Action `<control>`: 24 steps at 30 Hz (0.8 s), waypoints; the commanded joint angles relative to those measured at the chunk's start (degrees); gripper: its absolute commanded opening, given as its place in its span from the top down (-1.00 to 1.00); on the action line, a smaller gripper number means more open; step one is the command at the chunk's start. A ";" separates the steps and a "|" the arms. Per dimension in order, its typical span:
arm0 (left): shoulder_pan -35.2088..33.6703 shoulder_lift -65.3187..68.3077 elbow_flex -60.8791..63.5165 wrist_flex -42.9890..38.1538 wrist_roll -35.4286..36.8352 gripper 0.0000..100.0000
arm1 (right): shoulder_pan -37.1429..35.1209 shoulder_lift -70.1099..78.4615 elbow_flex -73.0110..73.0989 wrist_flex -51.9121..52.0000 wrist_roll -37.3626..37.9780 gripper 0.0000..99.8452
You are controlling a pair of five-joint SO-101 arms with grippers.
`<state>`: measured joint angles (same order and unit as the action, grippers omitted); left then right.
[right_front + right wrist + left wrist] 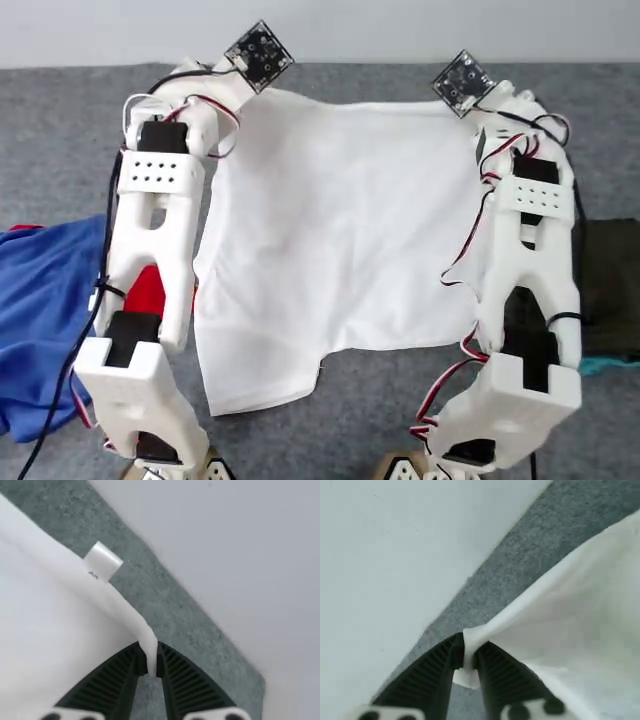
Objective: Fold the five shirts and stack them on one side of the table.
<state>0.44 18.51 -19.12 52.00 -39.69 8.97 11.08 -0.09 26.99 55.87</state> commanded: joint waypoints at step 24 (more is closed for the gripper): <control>4.13 -25.41 13.14 48.62 -4.75 0.97 | 0.57 -19.38 -3.25 57.98 4.57 0.98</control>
<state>4.04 0.13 -12.09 98.86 -43.91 9.05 -4.84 -0.09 80.70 59.21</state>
